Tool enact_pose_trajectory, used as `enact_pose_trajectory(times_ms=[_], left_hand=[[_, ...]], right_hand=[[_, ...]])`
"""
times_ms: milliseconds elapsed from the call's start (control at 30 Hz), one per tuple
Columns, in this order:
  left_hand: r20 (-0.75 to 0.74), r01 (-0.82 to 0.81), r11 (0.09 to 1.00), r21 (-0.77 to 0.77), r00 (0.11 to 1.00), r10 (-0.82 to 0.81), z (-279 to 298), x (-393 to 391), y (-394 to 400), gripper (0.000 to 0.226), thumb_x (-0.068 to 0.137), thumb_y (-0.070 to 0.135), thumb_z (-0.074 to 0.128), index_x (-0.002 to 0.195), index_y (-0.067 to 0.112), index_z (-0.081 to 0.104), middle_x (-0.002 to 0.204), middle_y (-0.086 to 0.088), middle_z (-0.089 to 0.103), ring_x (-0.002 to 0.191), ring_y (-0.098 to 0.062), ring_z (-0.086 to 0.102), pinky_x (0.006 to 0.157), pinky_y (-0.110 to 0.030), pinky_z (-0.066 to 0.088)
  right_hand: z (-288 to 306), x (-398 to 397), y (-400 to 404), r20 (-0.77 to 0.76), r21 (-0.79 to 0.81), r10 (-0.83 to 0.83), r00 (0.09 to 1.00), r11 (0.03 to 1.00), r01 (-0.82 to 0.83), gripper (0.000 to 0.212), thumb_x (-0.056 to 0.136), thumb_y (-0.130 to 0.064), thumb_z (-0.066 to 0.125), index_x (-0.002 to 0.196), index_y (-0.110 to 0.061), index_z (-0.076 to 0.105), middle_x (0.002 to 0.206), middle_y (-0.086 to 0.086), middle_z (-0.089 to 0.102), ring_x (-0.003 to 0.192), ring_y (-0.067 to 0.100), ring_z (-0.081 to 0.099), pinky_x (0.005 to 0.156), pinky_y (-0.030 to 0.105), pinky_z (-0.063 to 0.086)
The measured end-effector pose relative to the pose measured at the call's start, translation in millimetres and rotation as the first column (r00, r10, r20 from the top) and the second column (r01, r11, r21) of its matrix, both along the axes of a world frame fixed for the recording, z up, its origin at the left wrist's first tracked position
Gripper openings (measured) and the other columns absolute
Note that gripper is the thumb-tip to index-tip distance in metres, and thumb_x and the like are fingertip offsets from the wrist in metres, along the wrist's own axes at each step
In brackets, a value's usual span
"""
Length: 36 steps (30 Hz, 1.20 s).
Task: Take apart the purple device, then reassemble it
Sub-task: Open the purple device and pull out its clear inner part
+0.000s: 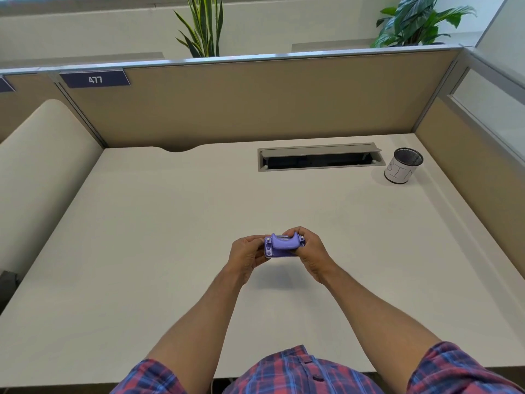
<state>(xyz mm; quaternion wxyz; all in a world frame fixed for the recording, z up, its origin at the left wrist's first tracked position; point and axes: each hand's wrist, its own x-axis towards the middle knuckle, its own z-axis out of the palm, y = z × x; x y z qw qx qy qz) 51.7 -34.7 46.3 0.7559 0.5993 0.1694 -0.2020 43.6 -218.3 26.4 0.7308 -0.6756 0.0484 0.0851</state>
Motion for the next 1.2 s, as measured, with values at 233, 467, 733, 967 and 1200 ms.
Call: enact_pose_trajectory(times_ms=[233, 467, 733, 967, 1200], left_hand=[[0.019, 0.003, 0.999, -0.053, 1.000, -0.002, 0.7, 0.0, 0.1, 0.022, 0.096, 0.003, 0.057, 0.105, 0.007, 0.077, 0.105, -0.018, 0.078, 0.085, -0.026, 0.078, 0.072, -0.026, 0.062], [-0.038, 0.096, 0.943, -0.317, 0.993, -0.114, -0.7, -4.7, 8.4, 0.052, 0.084, -0.010, 0.059, 0.131, 0.009, 0.064, 0.122, -0.022, 0.072, 0.109, -0.042, 0.072, 0.086, -0.035, 0.062], [0.050, 0.190, 0.921, -0.339, 0.982, -0.184, -4.5, -7.2, 13.5, 0.061, 0.085, -0.008, 0.071, 0.138, 0.018, 0.055, 0.125, -0.023, 0.071, 0.109, -0.034, 0.073, 0.087, -0.034, 0.061], [0.058, 0.200, 0.929, -0.312, 0.980, -0.191, -8.2, -6.2, 17.8, 0.058, 0.081, -0.011, 0.070, 0.129, 0.020, 0.060, 0.122, -0.022, 0.073, 0.108, -0.033, 0.073, 0.086, -0.033, 0.061], [0.063, 0.204, 0.935, -0.291, 0.979, -0.195, -9.5, -6.4, 20.0, 0.064, 0.081, -0.012, 0.071, 0.135, 0.018, 0.055, 0.123, -0.022, 0.072, 0.111, -0.038, 0.072, 0.085, -0.033, 0.061]], right_hand=[[6.6, -0.6, 3.2, -0.006, -0.010, -0.045, 0.999, 0.999, 0.045, 0.023, 0.073, -0.005, 0.070, 0.095, -0.011, 0.067, 0.095, 0.003, 0.072, 0.082, 0.014, 0.066, 0.065, 0.025, 0.054], [6.4, 0.1, 0.5, 0.010, -0.046, -0.088, 0.996, 0.995, 0.089, 0.022, 0.073, -0.003, 0.070, 0.091, -0.014, 0.069, 0.092, 0.000, 0.073, 0.084, 0.009, 0.068, 0.073, 0.021, 0.058], [11.1, 4.5, -2.0, 0.023, -0.123, -0.063, 0.998, 0.990, 0.065, 0.029, 0.082, 0.013, 0.065, 0.092, -0.013, 0.069, 0.096, 0.001, 0.070, 0.084, 0.010, 0.065, 0.069, 0.017, 0.055], [15.0, 7.2, 1.5, 0.060, -0.169, -0.037, 0.998, 0.985, 0.046, 0.029, 0.082, 0.013, 0.063, 0.090, -0.014, 0.069, 0.106, 0.010, 0.074, 0.095, 0.016, 0.069, 0.076, 0.024, 0.058], [16.1, 8.9, 1.9, 0.074, -0.239, -0.007, 0.997, 0.971, 0.024, 0.026, 0.081, 0.015, 0.064, 0.093, -0.008, 0.069, 0.108, 0.015, 0.073, 0.106, 0.032, 0.068, 0.088, 0.048, 0.058]])
